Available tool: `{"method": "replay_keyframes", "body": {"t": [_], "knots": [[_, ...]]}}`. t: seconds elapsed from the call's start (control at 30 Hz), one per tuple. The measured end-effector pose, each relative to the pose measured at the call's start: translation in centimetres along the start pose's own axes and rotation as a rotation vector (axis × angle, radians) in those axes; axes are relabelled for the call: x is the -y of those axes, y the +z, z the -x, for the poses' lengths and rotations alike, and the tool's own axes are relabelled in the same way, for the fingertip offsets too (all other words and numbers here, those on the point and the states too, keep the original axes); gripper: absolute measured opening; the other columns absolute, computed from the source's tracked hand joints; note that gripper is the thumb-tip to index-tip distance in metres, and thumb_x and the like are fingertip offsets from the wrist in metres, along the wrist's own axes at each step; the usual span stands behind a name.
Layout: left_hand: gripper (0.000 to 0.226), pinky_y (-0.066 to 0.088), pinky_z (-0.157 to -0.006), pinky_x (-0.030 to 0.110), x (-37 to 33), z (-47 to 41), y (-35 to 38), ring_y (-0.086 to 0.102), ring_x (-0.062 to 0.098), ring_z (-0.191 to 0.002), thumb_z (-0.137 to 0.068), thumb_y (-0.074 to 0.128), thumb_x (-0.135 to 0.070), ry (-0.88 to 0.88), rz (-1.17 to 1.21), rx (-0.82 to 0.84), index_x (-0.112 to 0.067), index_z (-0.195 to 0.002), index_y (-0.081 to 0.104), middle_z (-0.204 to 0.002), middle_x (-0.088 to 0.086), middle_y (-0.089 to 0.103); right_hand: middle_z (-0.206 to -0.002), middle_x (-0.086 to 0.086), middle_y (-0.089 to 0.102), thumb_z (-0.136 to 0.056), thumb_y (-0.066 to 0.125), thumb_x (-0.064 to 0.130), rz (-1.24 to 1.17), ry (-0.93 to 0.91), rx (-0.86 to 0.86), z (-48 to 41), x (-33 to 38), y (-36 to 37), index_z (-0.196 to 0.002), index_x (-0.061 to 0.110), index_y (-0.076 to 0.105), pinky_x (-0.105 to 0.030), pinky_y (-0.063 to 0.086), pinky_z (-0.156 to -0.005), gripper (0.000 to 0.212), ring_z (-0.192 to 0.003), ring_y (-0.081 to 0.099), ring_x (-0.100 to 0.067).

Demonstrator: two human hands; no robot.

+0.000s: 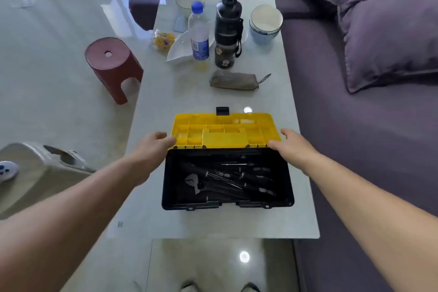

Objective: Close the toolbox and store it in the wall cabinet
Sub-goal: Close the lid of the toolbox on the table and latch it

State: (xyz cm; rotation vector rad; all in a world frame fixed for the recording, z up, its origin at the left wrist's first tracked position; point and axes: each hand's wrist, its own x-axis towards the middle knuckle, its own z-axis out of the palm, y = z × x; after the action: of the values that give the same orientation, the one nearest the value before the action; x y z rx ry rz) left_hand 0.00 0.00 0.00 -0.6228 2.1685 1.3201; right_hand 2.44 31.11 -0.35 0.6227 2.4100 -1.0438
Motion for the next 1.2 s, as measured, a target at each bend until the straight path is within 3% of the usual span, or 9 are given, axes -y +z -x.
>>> {"method": "replay_keyframes", "body": {"t": [0.17, 0.3, 0.37, 0.6, 0.77, 0.87, 0.97, 1.1, 1.2], "knots": [[0.054, 0.039, -0.107, 0.048, -1.1, -3.0, 1.2, 0.053, 0.032, -0.121, -0.09, 0.058, -0.029, -0.022, 0.084, 0.018, -0.006, -0.137, 0.045, -0.136, 0.014, 0.054, -0.138, -0.017, 0.048, -0.095, 0.052, 0.031, -0.246, 0.085, 0.035, -3.8, -0.3, 1.4, -0.135, 0.003, 0.044, -0.034, 0.031, -0.085, 0.049, -0.1, 0.04, -0.019], [0.05, 0.042, -0.104, 0.048, -1.2, -4.0, 1.0, 0.055, 0.035, -0.119, -0.088, 0.059, -0.029, -0.092, 0.143, 0.031, -0.006, -0.132, 0.051, -0.133, 0.018, 0.056, -0.146, -0.013, 0.043, -0.096, 0.049, 0.04, -0.432, 0.222, 0.021, -5.6, -1.0, 1.8, -0.141, 0.006, 0.038, -0.044, 0.034, -0.106, 0.058, -0.127, 0.044, -0.031], [0.048, 0.043, -0.103, 0.047, -1.6, -4.1, 0.8, 0.058, 0.034, -0.115, -0.088, 0.059, -0.029, -0.122, 0.188, 0.051, -0.008, -0.13, 0.052, -0.131, 0.018, 0.057, -0.145, -0.012, 0.047, -0.095, 0.048, 0.043, -0.501, 0.247, 0.03, -5.9, -1.2, 1.7, -0.14, 0.01, 0.042, -0.047, 0.032, -0.108, 0.056, -0.131, 0.043, -0.032], [0.029, 0.038, -0.107, 0.05, -2.6, -3.3, -0.8, 0.058, 0.034, -0.112, -0.093, 0.049, -0.032, -0.099, 0.354, 0.054, -0.013, -0.115, 0.052, -0.116, 0.018, 0.061, -0.147, -0.008, 0.045, -0.097, 0.037, 0.051, -0.553, 0.181, -0.032, -5.1, 0.2, 0.1, -0.143, 0.014, 0.039, -0.051, 0.025, -0.113, 0.059, -0.133, 0.04, -0.028], [0.06, 0.037, -0.108, 0.048, -2.0, -2.0, -2.2, 0.055, 0.034, -0.114, -0.092, 0.044, -0.048, -0.084, 0.477, 0.044, -0.007, -0.136, 0.042, -0.119, 0.018, 0.057, -0.145, -0.002, 0.048, -0.091, 0.015, 0.069, -0.61, 0.083, -0.048, -1.4, 1.2, -1.5, -0.144, 0.025, 0.04, -0.051, 0.022, -0.114, 0.073, -0.127, 0.045, -0.019], [0.059, 0.037, -0.107, 0.044, -1.3, -0.5, -2.8, 0.059, 0.029, -0.111, -0.091, 0.041, -0.054, -0.075, 0.471, 0.063, -0.003, -0.119, 0.057, -0.114, 0.015, 0.064, -0.144, 0.002, 0.049, -0.09, 0.009, 0.071, -0.663, 0.057, -0.03, 1.2, 0.7, -1.9, -0.143, 0.028, 0.041, -0.049, 0.016, -0.114, 0.076, -0.129, 0.044, -0.016], [0.049, 0.035, -0.107, 0.041, -0.6, 1.2, -2.7, 0.059, 0.028, -0.11, -0.092, 0.038, -0.053, -0.075, 0.486, 0.065, -0.011, -0.096, 0.065, -0.105, 0.013, 0.068, -0.146, 0.007, 0.046, -0.09, 0.009, 0.071, -0.709, 0.045, 0.0, 3.4, -0.3, -1.4, -0.143, 0.031, 0.04, -0.043, 0.013, -0.114, 0.073, -0.136, 0.036, -0.012], [0.04, 0.025, -0.113, 0.041, 0.8, 3.5, -2.0, 0.055, 0.023, -0.115, -0.092, 0.039, -0.052, -0.083, 0.469, 0.041, -0.02, -0.101, 0.062, -0.108, 0.007, 0.066, -0.141, 0.014, 0.051, -0.094, 0.016, 0.065, -0.823, 0.023, 0.03, 5.9, -2.4, -0.4, -0.137, 0.034, 0.049, -0.037, 0.015, -0.112, 0.062, -0.135, 0.037, -0.008], [0.034, 0.023, -0.108, 0.041, 1.9, 4.9, -1.3, 0.056, 0.017, -0.112, -0.09, 0.043, -0.051, -0.079, 0.441, -0.024, -0.025, -0.1, 0.063, -0.114, 0.003, 0.066, -0.126, 0.02, 0.061, -0.096, 0.022, 0.059, -0.929, 0.002, 0.059, 7.2, -4.0, 0.1, -0.119, 0.036, 0.063, -0.034, 0.018, -0.109, 0.052, -0.129, 0.044, -0.006]]}}
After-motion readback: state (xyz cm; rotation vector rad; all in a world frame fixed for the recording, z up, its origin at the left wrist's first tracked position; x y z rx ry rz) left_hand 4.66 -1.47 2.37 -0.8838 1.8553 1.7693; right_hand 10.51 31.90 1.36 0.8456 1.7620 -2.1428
